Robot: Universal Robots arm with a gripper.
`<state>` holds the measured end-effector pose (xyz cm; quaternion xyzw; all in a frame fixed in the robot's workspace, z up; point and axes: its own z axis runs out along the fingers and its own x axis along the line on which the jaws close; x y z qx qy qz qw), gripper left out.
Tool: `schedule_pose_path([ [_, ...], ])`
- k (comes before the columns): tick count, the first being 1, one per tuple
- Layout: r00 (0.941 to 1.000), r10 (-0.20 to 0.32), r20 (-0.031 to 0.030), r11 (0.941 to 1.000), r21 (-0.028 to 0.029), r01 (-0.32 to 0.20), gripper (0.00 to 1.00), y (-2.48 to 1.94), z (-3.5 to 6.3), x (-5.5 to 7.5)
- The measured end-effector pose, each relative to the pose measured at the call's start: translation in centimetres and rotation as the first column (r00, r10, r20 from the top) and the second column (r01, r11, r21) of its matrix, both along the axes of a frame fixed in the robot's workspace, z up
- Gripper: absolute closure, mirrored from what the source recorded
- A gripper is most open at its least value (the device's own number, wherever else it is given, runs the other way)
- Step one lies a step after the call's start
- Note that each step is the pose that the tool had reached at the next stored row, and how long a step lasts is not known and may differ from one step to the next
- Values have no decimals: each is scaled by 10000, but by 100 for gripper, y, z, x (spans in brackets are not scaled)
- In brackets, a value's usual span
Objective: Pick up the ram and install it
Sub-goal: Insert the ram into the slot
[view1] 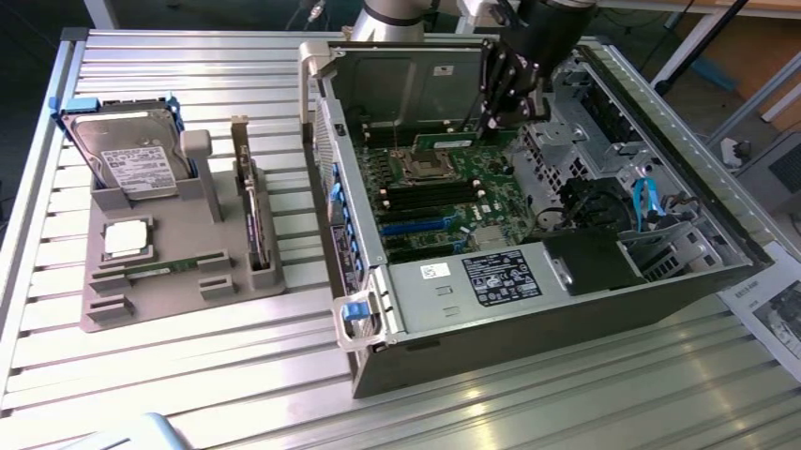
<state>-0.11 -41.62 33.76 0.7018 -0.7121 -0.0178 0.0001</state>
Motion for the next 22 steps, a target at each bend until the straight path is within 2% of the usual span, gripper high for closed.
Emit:
schedule_pose_path([
  [3, 10000, -2, 3, 10000, 1, 2, 88, 3, -92, 0],
  [22, 10000, -17, 6, 10000, 1, 17, 88, 18, -513, -1],
])
